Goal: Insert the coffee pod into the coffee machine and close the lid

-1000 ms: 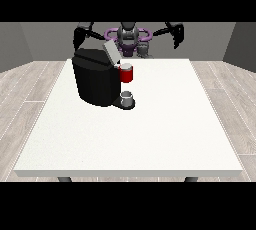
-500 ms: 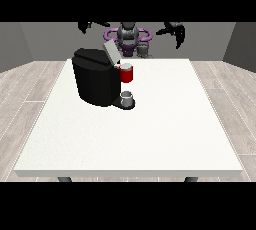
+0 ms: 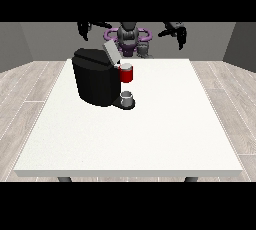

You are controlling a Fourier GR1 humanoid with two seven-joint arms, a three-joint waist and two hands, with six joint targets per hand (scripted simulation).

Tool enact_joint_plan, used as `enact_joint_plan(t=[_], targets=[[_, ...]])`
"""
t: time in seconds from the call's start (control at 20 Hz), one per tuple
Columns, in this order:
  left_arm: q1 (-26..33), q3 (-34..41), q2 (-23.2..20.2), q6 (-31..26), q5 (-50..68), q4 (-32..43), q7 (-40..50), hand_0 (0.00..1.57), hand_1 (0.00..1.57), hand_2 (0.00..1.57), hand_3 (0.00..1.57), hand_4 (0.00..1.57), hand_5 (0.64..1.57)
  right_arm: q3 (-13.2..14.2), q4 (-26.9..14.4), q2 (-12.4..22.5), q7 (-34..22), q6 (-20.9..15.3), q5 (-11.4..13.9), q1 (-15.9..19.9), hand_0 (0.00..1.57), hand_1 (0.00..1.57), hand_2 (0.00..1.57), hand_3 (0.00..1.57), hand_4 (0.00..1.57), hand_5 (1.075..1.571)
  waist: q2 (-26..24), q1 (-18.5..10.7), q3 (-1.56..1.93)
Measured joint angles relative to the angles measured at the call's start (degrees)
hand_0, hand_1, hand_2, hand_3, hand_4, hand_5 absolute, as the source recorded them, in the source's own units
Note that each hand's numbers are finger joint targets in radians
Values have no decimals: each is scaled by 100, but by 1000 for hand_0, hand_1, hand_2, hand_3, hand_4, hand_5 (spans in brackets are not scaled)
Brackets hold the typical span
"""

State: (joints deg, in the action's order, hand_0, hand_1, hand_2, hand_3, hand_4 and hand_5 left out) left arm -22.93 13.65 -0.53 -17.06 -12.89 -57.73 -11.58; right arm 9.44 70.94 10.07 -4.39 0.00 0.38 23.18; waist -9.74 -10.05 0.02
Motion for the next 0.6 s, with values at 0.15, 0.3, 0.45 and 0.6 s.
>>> enact_joint_plan(t=[0.15, 0.3, 0.45, 0.6], targets=[[89, -87, -27, -35, 110, -337, 124, 0, 0, 0, 0, 265, 1571, 165, -173, -4, -141, 30, -235, 247, 0, 0, 0, 0, 97, 1571, 174, -62, 0], [219, -263, -1, -4, 245, -753, 307, 0, 0, 0, 0, 371, 1571, 252, -414, 14, -166, 16, -327, 421, 0, 0, 0, 0, 149, 1571, 323, -116, 1], [426, -374, 15, 56, 289, -1131, 363, 0, 0, 0, 0, 338, 1571, 215, -584, -56, -89, -18, -348, 567, 0, 0, 0, 0, 0, 1571, 516, -79, -1], [604, -338, -140, -57, 437, -1406, 329, 0, 0, 0, 0, 377, 1571, 78, -661, -108, -126, -56, -263, 687, 0, 0, 0, 0, 0, 1571, 621, -33, 0]])
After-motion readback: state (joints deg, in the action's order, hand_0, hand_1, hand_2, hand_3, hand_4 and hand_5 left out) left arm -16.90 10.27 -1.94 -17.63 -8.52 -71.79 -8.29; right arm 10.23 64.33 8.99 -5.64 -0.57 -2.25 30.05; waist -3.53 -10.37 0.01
